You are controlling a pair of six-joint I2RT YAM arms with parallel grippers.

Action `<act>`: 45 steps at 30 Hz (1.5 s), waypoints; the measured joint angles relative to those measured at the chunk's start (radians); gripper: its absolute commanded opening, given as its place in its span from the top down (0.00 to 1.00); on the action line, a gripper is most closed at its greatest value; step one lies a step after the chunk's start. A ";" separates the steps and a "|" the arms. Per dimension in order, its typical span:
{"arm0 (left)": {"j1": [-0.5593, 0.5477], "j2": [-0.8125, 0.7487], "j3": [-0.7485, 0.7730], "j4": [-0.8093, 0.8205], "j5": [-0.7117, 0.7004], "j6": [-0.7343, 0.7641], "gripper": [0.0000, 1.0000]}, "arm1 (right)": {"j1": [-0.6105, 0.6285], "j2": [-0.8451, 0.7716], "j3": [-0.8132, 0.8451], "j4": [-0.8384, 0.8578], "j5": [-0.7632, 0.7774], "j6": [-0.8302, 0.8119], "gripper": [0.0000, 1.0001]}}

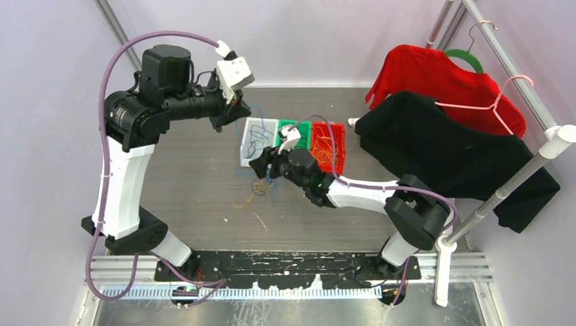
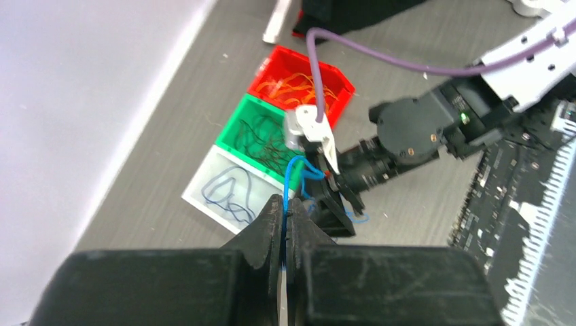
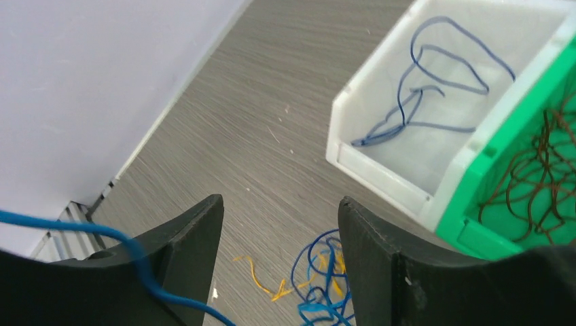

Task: Untangle the cables
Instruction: Untie the cable, then place the cable in the bin.

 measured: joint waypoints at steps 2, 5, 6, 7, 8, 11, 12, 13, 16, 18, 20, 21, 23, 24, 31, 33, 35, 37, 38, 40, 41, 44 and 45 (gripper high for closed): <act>0.000 -0.006 0.000 0.042 -0.021 0.000 1.00 | 0.000 0.021 -0.015 0.002 0.001 0.015 0.34; 0.000 -0.022 0.000 0.106 -0.056 0.000 1.00 | 0.000 0.050 -0.039 0.006 0.000 0.037 0.36; 0.000 -0.027 0.000 0.125 -0.068 0.000 1.00 | 0.000 0.056 -0.046 0.010 0.000 0.045 0.37; 0.000 -0.035 0.000 0.148 -0.082 0.000 1.00 | 0.000 0.060 -0.052 0.012 0.000 0.051 0.38; 0.000 -0.042 0.000 0.167 -0.096 0.001 1.00 | 0.000 0.063 -0.057 0.015 0.000 0.056 0.40; 0.000 -0.060 0.000 0.228 -0.139 0.001 1.00 | 0.000 0.065 -0.071 0.036 0.001 0.080 0.42; 0.000 -0.065 0.000 0.248 -0.152 0.001 1.00 | 0.000 0.065 -0.075 0.044 0.001 0.087 0.42; 0.000 -0.071 -0.001 0.270 -0.165 0.001 1.00 | 0.000 0.066 -0.079 0.052 0.001 0.095 0.42; 0.000 -0.084 -0.001 0.334 -0.203 0.006 1.00 | 0.000 0.074 -0.087 0.074 0.000 0.113 0.42; 0.000 -0.087 0.007 0.369 -0.221 0.019 1.00 | 0.000 0.079 -0.095 0.080 0.000 0.122 0.42; 0.000 -0.087 0.021 0.392 -0.234 0.027 1.00 | 0.000 0.086 -0.100 0.085 0.000 0.127 0.42; 0.000 -0.087 0.028 0.405 -0.241 0.034 1.00 | 0.000 0.089 -0.101 0.087 0.000 0.131 0.42; 0.000 -0.089 0.033 0.428 -0.251 0.046 1.00 | 0.000 0.090 -0.108 0.088 -0.002 0.143 0.42; 0.000 -0.092 0.029 0.437 -0.257 0.049 1.00 | 0.000 0.090 -0.111 0.089 -0.002 0.146 0.42; 0.000 -0.179 -0.248 0.486 -0.316 0.057 1.00 | 0.000 0.007 -0.158 0.019 0.034 0.149 0.41; 0.000 -0.198 -0.374 0.514 -0.346 0.064 1.00 | 0.000 -0.050 -0.159 -0.027 0.055 0.144 0.41; 0.000 -0.198 -0.485 0.543 -0.373 0.069 1.00 | -0.003 -0.119 -0.159 -0.074 0.082 0.140 0.41; 0.000 -0.182 -0.581 0.575 -0.402 0.073 1.00 | -0.007 -0.178 -0.159 -0.112 0.109 0.137 0.41; 0.000 -0.170 -0.620 0.588 -0.416 0.075 1.00 | -0.009 -0.206 -0.159 -0.131 0.128 0.134 0.41; 0.006 -0.133 -0.679 0.610 -0.436 0.078 1.00 | -0.010 -0.251 -0.161 -0.165 0.170 0.129 0.41; 0.009 -0.116 -0.693 0.619 -0.443 0.080 1.00 | -0.012 -0.270 -0.166 -0.177 0.190 0.126 0.41; 0.023 -0.057 -0.710 0.648 -0.456 0.094 1.00 | -0.016 -0.332 -0.200 -0.211 0.253 0.122 0.41; 0.029 -0.037 -0.710 0.659 -0.457 0.099 1.00 | -0.018 -0.353 -0.214 -0.222 0.275 0.121 0.41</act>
